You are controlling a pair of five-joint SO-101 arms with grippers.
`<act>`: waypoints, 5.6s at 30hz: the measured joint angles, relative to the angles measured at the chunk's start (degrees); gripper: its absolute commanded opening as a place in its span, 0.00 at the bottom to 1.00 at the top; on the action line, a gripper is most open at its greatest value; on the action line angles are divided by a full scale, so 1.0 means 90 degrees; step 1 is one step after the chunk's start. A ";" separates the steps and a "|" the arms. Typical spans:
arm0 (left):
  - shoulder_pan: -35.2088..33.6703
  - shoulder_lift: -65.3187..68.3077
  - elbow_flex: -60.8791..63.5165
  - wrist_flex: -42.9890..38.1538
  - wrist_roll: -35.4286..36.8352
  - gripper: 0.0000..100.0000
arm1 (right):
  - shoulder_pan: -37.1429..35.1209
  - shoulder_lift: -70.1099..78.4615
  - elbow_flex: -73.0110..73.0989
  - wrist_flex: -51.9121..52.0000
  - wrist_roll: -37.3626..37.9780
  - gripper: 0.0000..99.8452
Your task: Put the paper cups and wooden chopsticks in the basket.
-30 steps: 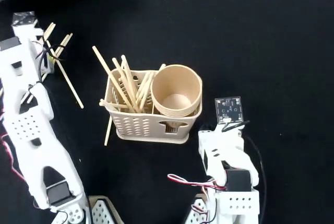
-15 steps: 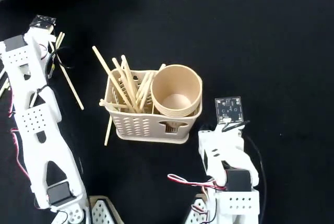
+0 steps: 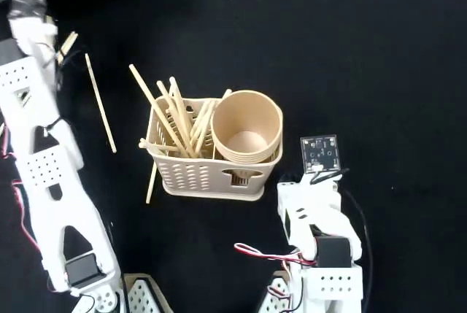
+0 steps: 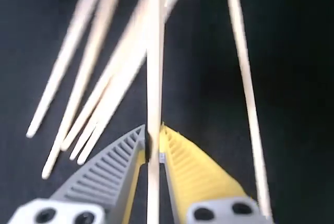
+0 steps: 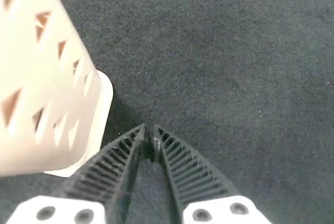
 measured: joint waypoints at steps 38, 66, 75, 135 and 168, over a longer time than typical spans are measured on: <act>0.1807 -1.4369 1.3665 -0.4190 0.0430 0.03 | 0.0000 0.0000 0.0000 0.0000 0.0000 0.01; 0.5646 -1.7719 1.6723 -0.7121 0.0801 0.03 | 0.0000 0.0000 0.0000 0.0000 0.0000 0.01; 0.4816 -1.7670 1.8168 -0.8156 0.1797 0.03 | 0.0000 0.0000 0.0000 0.0000 0.0000 0.01; 0.0957 -0.2022 0.6261 -0.2325 0.2237 0.23 | 0.0000 0.0000 0.0000 0.0000 0.0000 0.01; 0.0830 -0.4835 0.6554 -0.0645 0.1377 0.03 | 0.0000 0.0000 0.0000 0.0000 0.0000 0.01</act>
